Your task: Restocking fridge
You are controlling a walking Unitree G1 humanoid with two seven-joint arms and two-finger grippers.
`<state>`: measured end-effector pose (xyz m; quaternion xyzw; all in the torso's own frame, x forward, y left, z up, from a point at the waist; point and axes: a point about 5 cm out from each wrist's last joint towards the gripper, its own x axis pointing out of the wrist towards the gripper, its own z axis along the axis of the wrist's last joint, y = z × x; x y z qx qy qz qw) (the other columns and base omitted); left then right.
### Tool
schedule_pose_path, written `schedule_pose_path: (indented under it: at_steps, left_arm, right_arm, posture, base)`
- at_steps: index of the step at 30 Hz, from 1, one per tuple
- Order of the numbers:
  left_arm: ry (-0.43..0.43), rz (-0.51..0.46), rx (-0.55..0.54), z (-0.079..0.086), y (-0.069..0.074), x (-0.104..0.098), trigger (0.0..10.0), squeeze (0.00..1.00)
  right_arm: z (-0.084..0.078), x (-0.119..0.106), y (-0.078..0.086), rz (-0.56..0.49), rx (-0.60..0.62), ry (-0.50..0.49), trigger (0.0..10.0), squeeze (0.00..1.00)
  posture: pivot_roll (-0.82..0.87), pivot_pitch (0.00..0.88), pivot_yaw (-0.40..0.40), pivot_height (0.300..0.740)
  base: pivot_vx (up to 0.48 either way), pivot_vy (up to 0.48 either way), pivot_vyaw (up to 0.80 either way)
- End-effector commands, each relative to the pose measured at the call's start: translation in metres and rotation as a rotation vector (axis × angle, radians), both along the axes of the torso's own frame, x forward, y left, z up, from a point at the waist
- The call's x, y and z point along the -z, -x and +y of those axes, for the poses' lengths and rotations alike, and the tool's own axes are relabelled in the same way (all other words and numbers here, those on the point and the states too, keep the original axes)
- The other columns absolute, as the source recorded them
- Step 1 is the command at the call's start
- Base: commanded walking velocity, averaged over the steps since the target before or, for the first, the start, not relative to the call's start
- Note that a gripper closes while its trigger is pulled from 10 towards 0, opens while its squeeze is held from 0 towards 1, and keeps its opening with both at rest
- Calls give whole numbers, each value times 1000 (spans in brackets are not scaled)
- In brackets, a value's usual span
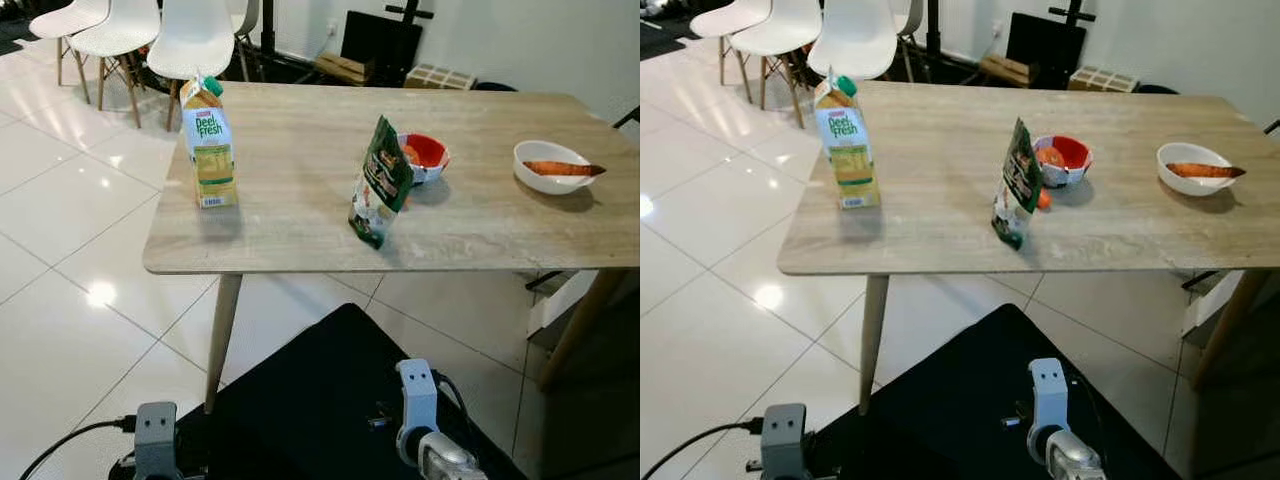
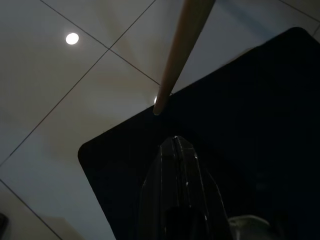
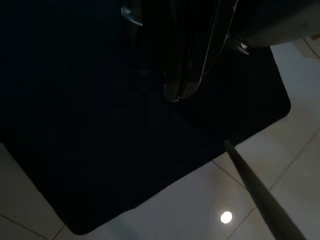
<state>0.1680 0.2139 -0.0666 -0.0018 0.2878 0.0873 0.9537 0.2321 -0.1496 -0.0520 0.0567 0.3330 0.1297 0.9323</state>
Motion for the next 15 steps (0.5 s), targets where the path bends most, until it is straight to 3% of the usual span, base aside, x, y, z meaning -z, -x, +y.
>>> schedule_pose_path:
  at_steps: [1,6,15]
  left_arm:
    - [18,24,10,-7,3,4,10000,0]
    - [18,25,20,-8,2,4,10000,0]
    - [3,39,17,-8,4,5,10000,0]
  right_arm:
    - [-7,5,7,30,20,12,10000,0]
    - [-8,4,6,29,23,14,10000,0]
    - [-12,5,8,36,37,16,10000,0]
  posture:
    - [-10,79,-70,740]
    - [-10,80,-71,740]
    - [-7,86,-67,740]
  base:
    - [281,0,0]
    - [272,0,0]
    - [0,0,0]
